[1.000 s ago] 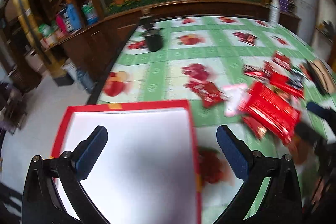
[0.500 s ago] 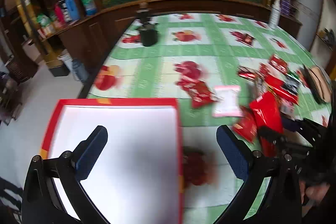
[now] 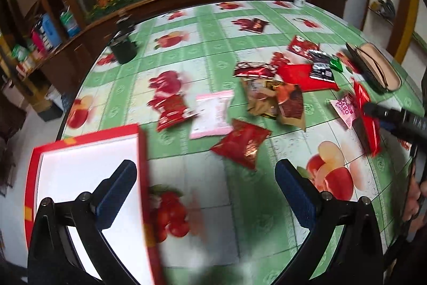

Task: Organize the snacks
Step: 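Grasp the dark red square pouch with the left tool while right holds red bag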

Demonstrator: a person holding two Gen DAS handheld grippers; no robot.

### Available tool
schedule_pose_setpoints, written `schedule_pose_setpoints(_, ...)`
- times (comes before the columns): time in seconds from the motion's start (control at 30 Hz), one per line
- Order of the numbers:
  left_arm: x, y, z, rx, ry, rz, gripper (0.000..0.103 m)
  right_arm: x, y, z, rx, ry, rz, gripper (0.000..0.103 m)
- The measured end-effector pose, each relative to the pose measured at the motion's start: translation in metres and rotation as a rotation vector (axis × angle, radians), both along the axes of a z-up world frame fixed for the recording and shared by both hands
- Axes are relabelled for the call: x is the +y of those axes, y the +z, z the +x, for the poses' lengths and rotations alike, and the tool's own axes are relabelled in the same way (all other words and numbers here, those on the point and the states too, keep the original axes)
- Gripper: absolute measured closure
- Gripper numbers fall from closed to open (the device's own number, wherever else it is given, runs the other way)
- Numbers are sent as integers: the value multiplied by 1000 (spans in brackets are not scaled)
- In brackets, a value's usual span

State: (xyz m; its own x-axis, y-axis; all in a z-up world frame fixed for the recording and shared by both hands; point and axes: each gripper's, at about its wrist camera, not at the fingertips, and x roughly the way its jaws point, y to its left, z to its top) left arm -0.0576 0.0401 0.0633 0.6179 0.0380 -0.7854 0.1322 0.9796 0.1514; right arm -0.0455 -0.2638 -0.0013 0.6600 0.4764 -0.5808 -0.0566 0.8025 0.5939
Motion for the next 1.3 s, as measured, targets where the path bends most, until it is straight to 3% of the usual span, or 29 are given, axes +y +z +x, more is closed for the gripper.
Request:
schedule_pose_setpoints(0.17, -10, -13, 15, 9, -14, 39, 0, -5, 1, 0, -1, -11, -2, 52)
schedule_pose_setpoints(0.33, -8, -27, 29, 58, -25, -26, 0, 5, 5, 2, 22, 2, -4, 52)
schedule_pose_setpoints(0.43, -14, -34, 35, 65, -34, -5, 0, 8, 4, 4, 32, 9, -8, 52)
schedule_pose_setpoints(0.77, -11, -52, 45, 123, -32, -48, 1, 10, 2, 3, 42, 23, -21, 52)
schedule_pose_setpoints(0.9, -5, -51, 44, 105, -45, -122, 17, 11, 3, 4, 42, 29, -33, 52)
schedule_pose_setpoints(1.07, -5, -48, 42, 79, -84, -158, 56, 13, 3, 5, 42, 36, -47, 52)
schedule_pose_setpoints(1.3, -2, -47, 35, 61, -87, -179, 56, 16, 4, 5, 36, 42, -68, 52)
